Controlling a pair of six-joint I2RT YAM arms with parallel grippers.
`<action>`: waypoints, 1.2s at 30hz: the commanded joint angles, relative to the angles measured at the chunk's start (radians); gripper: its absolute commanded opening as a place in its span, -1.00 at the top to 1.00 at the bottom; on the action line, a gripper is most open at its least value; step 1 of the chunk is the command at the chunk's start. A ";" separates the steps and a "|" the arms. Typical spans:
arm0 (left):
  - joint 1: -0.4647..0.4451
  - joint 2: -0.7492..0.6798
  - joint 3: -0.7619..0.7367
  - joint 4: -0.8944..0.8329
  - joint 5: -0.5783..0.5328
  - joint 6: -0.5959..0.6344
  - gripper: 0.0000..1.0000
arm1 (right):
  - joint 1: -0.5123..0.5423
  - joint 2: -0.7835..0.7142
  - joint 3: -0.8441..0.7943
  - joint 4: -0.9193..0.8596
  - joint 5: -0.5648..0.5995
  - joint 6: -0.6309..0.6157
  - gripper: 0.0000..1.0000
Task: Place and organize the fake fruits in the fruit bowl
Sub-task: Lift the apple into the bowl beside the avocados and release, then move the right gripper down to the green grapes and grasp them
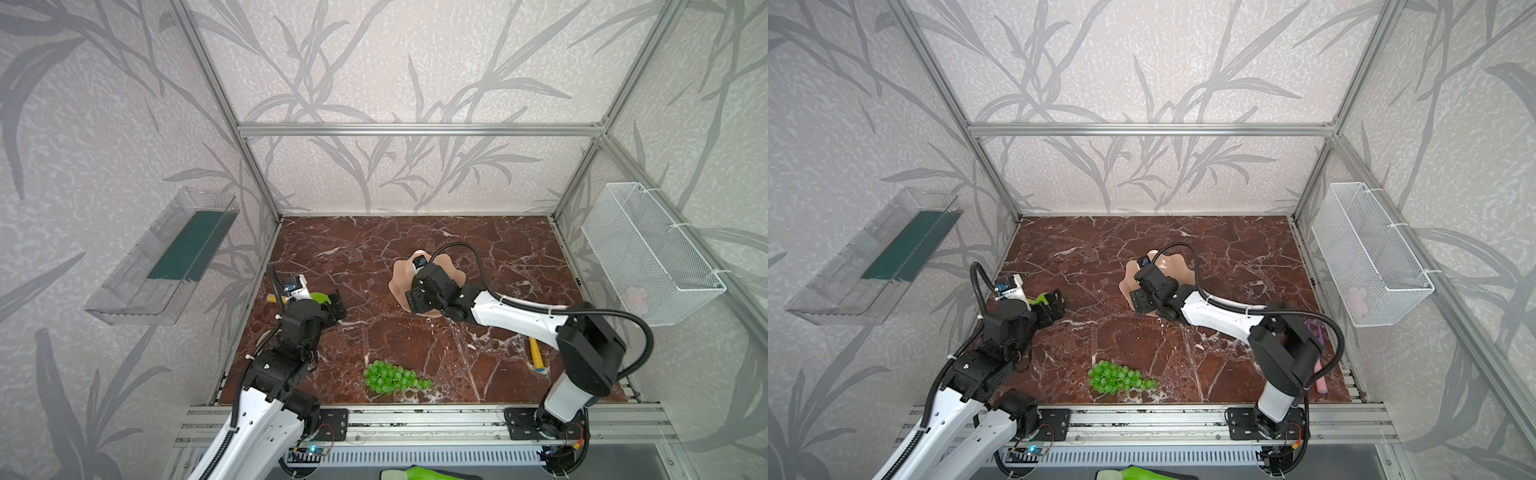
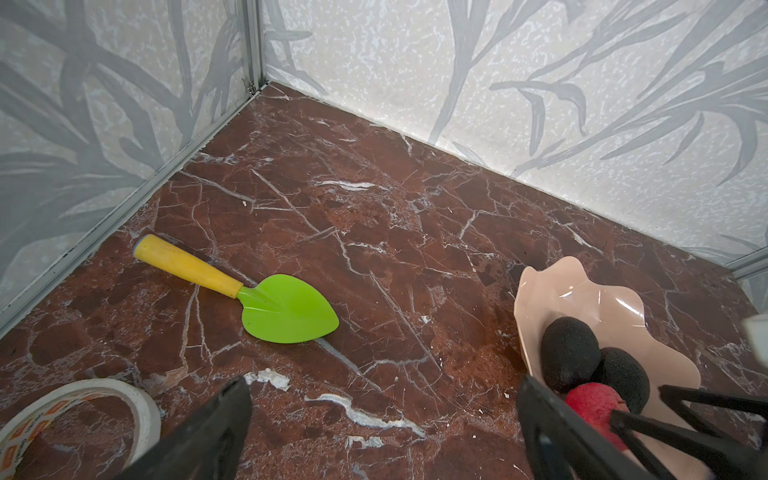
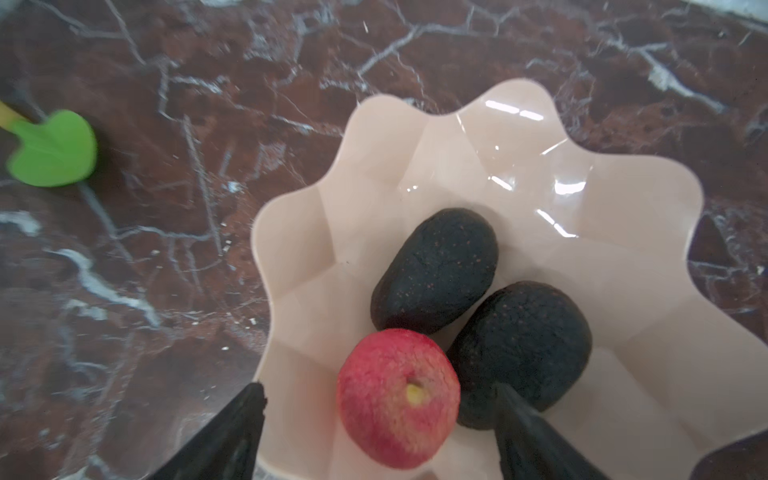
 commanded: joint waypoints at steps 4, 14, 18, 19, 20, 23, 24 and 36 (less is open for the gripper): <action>0.008 -0.010 -0.007 -0.007 -0.026 -0.012 -0.98 | 0.006 -0.262 -0.278 0.277 -0.447 -0.089 -0.91; 0.010 -0.015 -0.016 0.002 -0.033 -0.013 -0.98 | 0.237 -0.252 -0.459 0.495 -0.616 -0.278 -0.98; 0.010 -0.009 -0.006 -0.003 -0.031 -0.009 -0.98 | 0.312 -0.138 -0.421 0.529 -0.603 -0.299 -0.98; 0.010 -0.006 -0.004 -0.006 -0.028 -0.007 -0.98 | 0.319 -0.114 -0.415 0.545 -0.608 -0.293 -0.98; 0.010 -0.005 -0.002 -0.009 -0.026 -0.008 -0.98 | 0.328 -0.086 -0.411 0.566 -0.606 -0.286 -0.98; 0.010 -0.013 -0.008 -0.016 -0.031 -0.013 -0.98 | 0.345 -0.016 -0.408 0.632 -0.580 -0.271 -0.98; 0.010 -0.017 -0.010 -0.017 -0.033 -0.016 -0.98 | 0.349 0.005 -0.408 0.649 -0.566 -0.269 -0.98; 0.010 -0.024 -0.010 -0.017 -0.042 -0.014 -0.98 | 0.359 0.150 -0.417 0.769 -0.481 -0.239 -0.99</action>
